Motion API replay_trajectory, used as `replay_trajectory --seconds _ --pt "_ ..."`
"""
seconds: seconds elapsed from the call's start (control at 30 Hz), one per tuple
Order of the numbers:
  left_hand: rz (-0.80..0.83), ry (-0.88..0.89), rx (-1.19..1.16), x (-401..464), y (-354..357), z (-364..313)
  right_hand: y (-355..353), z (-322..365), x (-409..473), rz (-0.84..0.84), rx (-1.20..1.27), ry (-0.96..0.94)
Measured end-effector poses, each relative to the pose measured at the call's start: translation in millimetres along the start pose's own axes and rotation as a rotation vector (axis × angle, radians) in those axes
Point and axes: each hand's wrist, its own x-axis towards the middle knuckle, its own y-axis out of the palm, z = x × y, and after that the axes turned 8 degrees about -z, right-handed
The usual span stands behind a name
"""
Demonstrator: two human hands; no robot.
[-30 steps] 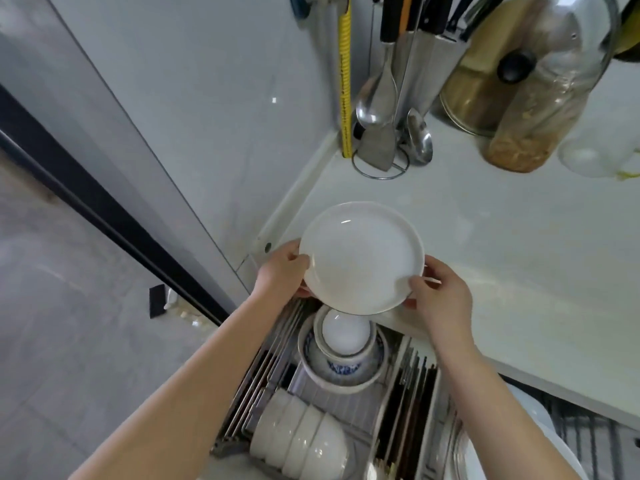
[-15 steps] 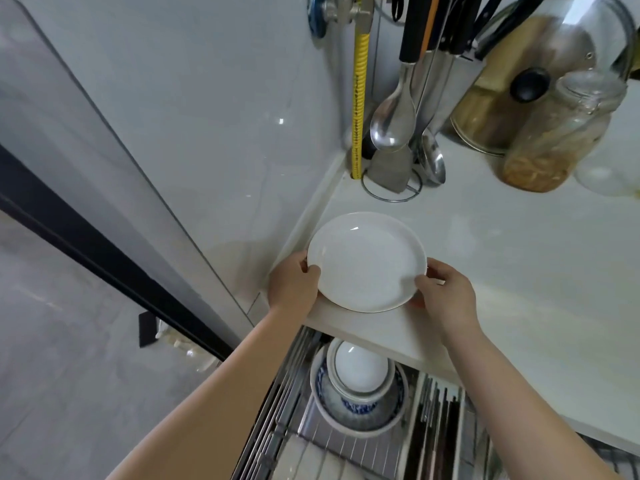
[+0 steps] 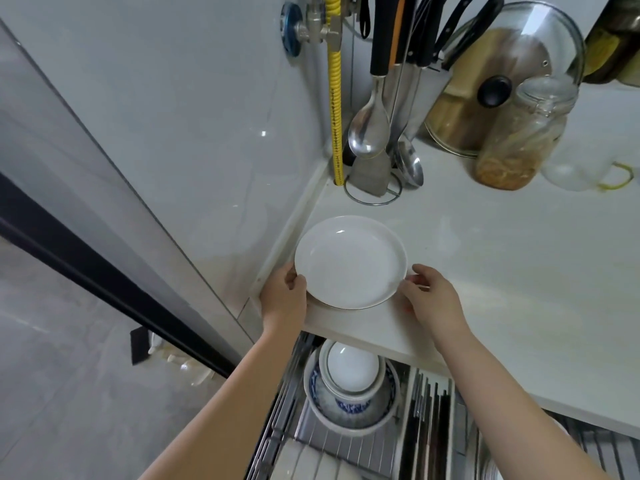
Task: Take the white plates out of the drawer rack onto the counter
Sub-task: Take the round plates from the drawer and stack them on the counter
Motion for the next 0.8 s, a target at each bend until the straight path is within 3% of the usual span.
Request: replay_trajectory --seconds 0.1,0.27,0.53,0.8 --pt "-0.058 0.021 0.012 -20 -3 8 -16 -11 -16 -0.005 0.019 -0.012" --pt "-0.064 0.241 0.166 -82 2 28 -49 -44 -54 -0.012 0.011 -0.011" --pt "0.256 0.333 0.451 -188 58 67 -125 -118 -100 -0.02 -0.017 0.004" --pt "0.454 0.337 0.64 -260 116 104 -202 -202 -129 -0.085 -0.136 0.196"
